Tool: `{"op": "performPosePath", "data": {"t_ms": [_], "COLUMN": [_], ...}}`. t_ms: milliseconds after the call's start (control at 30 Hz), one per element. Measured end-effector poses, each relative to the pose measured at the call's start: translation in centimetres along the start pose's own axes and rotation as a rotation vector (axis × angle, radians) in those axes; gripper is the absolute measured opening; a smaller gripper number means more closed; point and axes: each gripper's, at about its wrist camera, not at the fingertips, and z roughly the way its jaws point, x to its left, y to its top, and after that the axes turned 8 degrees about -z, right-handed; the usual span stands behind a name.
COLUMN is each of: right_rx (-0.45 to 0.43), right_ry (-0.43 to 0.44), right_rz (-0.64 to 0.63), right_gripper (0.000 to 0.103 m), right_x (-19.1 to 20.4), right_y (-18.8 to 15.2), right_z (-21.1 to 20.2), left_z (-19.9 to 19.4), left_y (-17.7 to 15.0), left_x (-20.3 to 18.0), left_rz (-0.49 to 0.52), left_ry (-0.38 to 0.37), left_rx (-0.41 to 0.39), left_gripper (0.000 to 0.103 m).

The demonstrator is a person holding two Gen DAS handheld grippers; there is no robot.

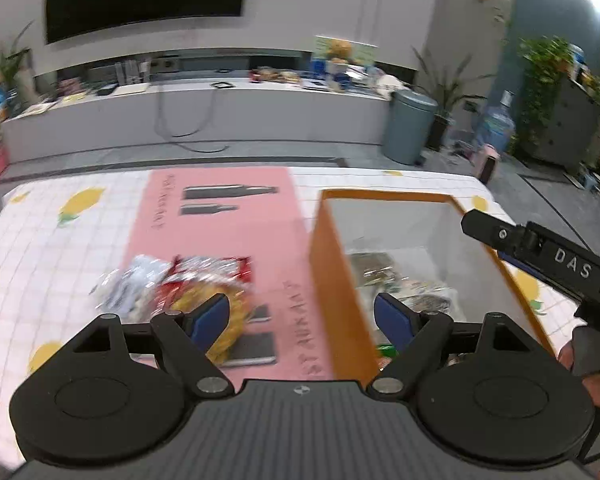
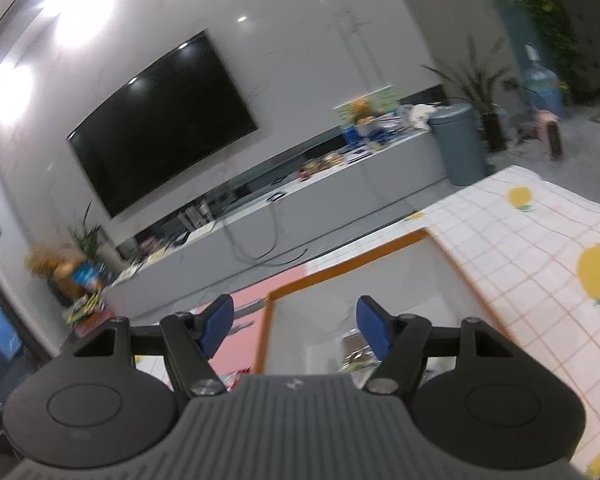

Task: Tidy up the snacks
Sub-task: 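Move both tools back over the remaining snacks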

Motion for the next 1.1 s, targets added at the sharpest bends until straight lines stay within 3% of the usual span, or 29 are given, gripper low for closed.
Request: {"op": "performPosePath", "data": {"t_ms": [133, 233, 300, 400, 500, 700, 867, 967, 1100], "right_rx": [0.024, 0.037, 0.038, 0.038, 0.038, 0.092, 0.148, 0.192, 0.233], "right_ry": [0.027, 0.063, 0.093, 0.139, 0.165, 0.202, 0.192, 0.183, 0.181], "right_rz": [-0.068, -0.088, -0.101, -0.131, -0.175, -0.232, -0.286, -0.259, -0.242], "right_gripper": [0.068, 0.069, 0.069, 0.07, 0.07, 0.07, 0.07, 0.07, 0.074], "right_x": [2.0, 2.8, 3.3, 4.4, 5.7, 8.7, 10.9, 11.6, 13.0], "right_y": [-0.8, -1.3, -1.5, -1.9, -2.5, -4.5, -6.2, -7.4, -8.7], "right_z": [0.6, 1.0, 1.2, 1.6, 2.0, 3.8, 6.0, 7.3, 9.0], "left_z": [-0.9, -1.2, -0.4, 1.2, 1.3, 1.2, 0.7, 0.7, 0.8], "left_y": [-1.8, -4.2, -5.7, -5.8, -5.8, -6.6, -6.3, -5.2, -3.8], "left_x": [3.0, 6.3, 8.5, 10.6, 12.8, 16.6, 18.8, 19.3, 20.3], "left_rz": [-0.065, -0.173, -0.214, -0.242, -0.285, -0.308, -0.38, -0.333, -0.308], "left_ry": [0.028, 0.025, 0.024, 0.055, 0.04, 0.102, 0.098, 0.094, 0.145], "left_rx": [-0.034, -0.07, -0.046, 0.057, 0.068, 0.073, 0.075, 0.063, 0.014], "left_gripper": [0.096, 0.096, 0.096, 0.094, 0.094, 0.094, 0.094, 0.094, 0.094]}}
